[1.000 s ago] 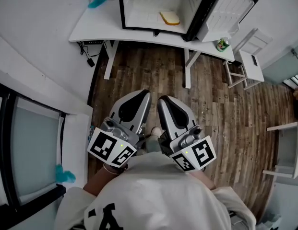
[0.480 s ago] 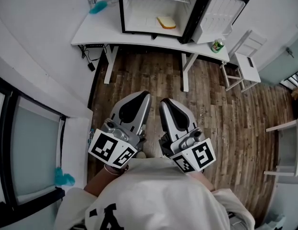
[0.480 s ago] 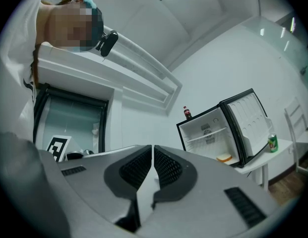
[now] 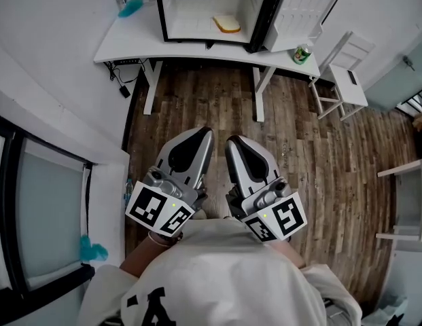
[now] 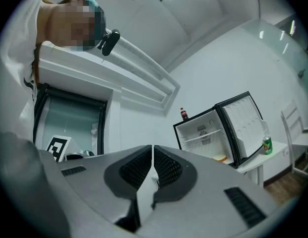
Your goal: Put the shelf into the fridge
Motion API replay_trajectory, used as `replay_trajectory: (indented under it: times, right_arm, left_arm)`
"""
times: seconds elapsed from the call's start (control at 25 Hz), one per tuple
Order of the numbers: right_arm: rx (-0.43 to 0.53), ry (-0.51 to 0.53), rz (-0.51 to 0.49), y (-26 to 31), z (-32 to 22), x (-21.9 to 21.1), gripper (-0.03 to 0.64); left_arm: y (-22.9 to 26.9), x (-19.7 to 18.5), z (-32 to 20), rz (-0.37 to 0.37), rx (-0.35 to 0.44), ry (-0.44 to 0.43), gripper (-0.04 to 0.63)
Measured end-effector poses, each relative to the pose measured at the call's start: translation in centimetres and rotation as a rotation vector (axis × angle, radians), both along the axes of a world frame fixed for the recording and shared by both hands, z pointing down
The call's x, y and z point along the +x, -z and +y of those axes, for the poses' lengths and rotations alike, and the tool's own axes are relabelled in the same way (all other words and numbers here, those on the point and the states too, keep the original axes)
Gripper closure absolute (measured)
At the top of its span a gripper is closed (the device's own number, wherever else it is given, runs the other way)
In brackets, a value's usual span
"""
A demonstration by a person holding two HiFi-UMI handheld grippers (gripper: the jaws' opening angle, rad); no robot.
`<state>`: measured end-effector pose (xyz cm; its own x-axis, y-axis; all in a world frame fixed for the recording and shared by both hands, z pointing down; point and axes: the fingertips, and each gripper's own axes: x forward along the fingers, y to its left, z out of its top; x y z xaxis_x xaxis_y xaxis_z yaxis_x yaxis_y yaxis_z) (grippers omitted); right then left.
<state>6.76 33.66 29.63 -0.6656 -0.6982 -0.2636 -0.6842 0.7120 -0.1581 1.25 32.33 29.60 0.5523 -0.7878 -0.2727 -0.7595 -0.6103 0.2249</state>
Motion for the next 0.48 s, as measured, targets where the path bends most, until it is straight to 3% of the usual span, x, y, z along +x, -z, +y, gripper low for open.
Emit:
replay_trajectory:
  times: [0.48]
  right_arm:
    - [0.017,-0.001,0.009,0.14,0.52,0.01,0.58]
  left_arm:
    - [0.45,0.13,0.39,-0.005,0.019,-0.001,0.588]
